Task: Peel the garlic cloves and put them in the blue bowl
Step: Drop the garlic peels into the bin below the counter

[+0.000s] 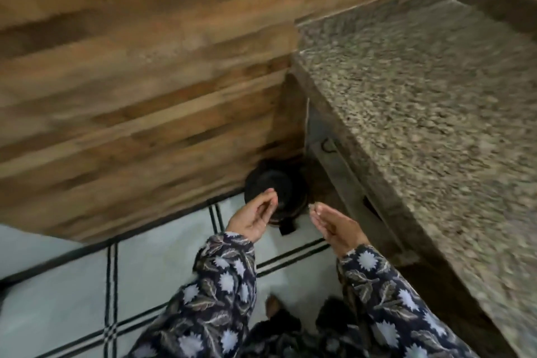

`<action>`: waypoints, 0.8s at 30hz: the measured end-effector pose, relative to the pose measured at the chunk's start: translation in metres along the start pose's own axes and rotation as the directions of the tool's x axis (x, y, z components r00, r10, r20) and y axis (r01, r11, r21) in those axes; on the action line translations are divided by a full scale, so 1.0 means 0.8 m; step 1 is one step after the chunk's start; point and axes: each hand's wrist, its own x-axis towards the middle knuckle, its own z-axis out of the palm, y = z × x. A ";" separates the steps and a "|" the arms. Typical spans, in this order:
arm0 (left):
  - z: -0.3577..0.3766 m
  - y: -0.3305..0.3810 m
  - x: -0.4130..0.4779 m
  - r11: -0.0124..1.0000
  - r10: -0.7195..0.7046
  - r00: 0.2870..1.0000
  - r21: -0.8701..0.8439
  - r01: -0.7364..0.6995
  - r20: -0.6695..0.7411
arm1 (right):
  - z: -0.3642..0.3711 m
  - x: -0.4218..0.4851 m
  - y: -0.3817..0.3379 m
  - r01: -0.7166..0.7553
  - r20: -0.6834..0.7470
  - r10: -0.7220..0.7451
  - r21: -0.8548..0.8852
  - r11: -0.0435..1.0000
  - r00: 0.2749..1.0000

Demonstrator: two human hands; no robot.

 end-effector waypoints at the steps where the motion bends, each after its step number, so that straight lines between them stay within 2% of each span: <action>1: -0.004 0.014 0.008 1.000 0.002 1.000 -0.012 -0.002 -0.010 | 0.008 0.007 0.002 -0.015 -0.017 0.014 -0.006 1.000 1.000; 4: -0.015 0.045 0.030 1.000 -0.018 1.000 -0.006 0.018 -0.013 | 0.023 0.029 -0.001 -0.047 -0.069 0.048 0.018 0.999 0.996; 9: -0.015 0.079 0.066 0.999 -0.021 0.999 -0.034 0.020 -0.026 | 0.050 0.069 -0.015 -0.023 -0.123 0.023 0.003 1.000 0.992; 17: -0.008 0.131 0.120 1.000 -0.025 0.997 -0.010 0.024 -0.071 | 0.103 0.148 -0.027 -0.088 -0.102 0.080 -0.074 0.993 0.992; 21: -0.018 0.122 0.162 0.988 -0.137 0.983 0.058 0.145 -0.121 | 0.095 0.187 -0.011 -0.139 -0.154 0.116 -0.147 0.979 0.981; 24: -0.040 0.093 0.190 0.955 -0.249 0.955 0.124 0.270 -0.162 | 0.066 0.220 0.023 -0.255 -0.215 0.244 -0.024 0.967 0.946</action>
